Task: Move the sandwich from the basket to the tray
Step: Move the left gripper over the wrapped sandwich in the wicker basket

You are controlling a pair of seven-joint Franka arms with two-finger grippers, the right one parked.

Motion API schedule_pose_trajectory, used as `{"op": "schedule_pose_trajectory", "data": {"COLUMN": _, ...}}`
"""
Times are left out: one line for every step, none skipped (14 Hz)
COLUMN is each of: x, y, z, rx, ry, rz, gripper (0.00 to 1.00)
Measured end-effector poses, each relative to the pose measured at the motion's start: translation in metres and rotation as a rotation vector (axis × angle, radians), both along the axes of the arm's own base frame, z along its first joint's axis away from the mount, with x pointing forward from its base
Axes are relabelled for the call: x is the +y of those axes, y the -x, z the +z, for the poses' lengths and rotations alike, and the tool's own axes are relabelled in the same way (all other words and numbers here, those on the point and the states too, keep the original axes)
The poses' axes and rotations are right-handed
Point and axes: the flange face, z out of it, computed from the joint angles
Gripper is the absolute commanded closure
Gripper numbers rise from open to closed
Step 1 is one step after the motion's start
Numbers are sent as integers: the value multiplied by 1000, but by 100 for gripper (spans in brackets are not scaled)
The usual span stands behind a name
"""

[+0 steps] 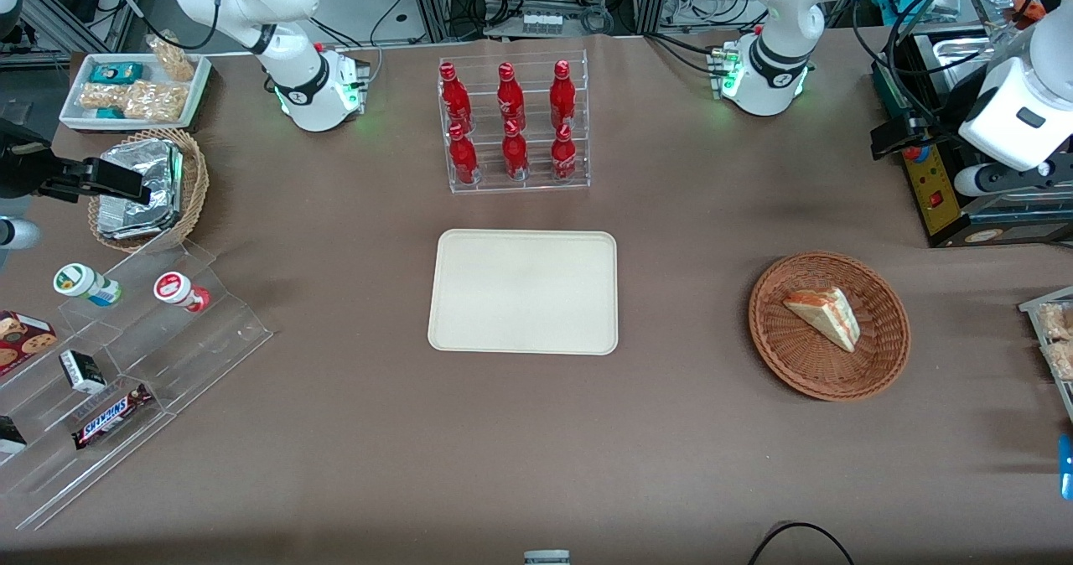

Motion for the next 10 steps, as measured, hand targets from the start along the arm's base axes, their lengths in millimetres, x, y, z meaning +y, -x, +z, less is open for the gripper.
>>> {"op": "schedule_pose_trajectory", "data": {"x": 5, "y": -2, "z": -5, "rx": 13, "ry": -2, "rz": 15, "gripper": 0}}
{"op": "schedule_pose_trajectory", "data": {"x": 10, "y": -4, "z": -12, "rx": 29, "ry": -6, "rz": 33, "gripper": 0}}
{"op": "schedule_pose_trajectory", "data": {"x": 15, "y": -7, "z": -20, "rx": 45, "ry": -9, "rz": 52, "gripper": 0}}
{"op": "schedule_pose_trajectory", "data": {"x": 20, "y": -11, "z": -30, "rx": 65, "ry": -12, "rz": 70, "gripper": 0}}
{"op": "schedule_pose_trajectory", "data": {"x": 24, "y": -14, "z": -43, "rx": 89, "ry": -16, "rz": 86, "gripper": 0}}
{"op": "schedule_pose_trajectory", "data": {"x": 26, "y": -18, "z": -60, "rx": 104, "ry": -19, "rz": 98, "gripper": 0}}
{"op": "schedule_pose_trajectory", "data": {"x": 28, "y": -23, "z": -79, "rx": 102, "ry": -21, "rz": 108, "gripper": 0}}
{"op": "schedule_pose_trajectory", "data": {"x": 31, "y": -27, "z": -99, "rx": 92, "ry": -20, "rz": 116, "gripper": 0}}
{"op": "schedule_pose_trajectory", "data": {"x": 34, "y": -29, "z": -121, "rx": 80, "ry": -19, "rz": 122, "gripper": 0}}
{"op": "schedule_pose_trajectory", "data": {"x": 35, "y": -31, "z": -141, "rx": 70, "ry": -18, "rz": 125, "gripper": 0}}
